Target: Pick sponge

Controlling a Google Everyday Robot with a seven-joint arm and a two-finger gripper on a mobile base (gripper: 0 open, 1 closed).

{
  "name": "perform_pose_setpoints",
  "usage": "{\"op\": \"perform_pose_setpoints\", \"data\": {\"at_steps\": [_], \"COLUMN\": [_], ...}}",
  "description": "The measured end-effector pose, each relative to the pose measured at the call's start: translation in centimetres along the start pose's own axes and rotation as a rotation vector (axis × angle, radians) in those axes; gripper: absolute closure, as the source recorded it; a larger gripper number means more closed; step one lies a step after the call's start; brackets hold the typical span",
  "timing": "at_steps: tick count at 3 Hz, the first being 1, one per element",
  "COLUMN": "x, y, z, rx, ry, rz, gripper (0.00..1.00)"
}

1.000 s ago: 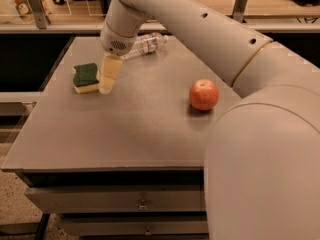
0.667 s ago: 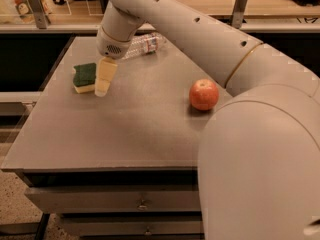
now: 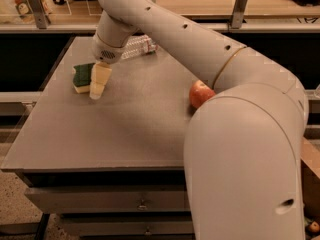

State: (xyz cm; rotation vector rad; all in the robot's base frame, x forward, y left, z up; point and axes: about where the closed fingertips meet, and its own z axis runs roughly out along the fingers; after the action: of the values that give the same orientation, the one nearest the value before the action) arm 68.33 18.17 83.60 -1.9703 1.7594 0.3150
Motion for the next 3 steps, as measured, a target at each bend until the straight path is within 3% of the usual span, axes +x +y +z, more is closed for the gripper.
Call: {"op": "perform_pose_setpoints", "data": {"at_steps": [3], "x": [0.25], "y": [-0.70], "z": [1.47], "rx": [-0.012], "ry": [-0.006], "rz": [0.023], "gripper": [0.64]}}
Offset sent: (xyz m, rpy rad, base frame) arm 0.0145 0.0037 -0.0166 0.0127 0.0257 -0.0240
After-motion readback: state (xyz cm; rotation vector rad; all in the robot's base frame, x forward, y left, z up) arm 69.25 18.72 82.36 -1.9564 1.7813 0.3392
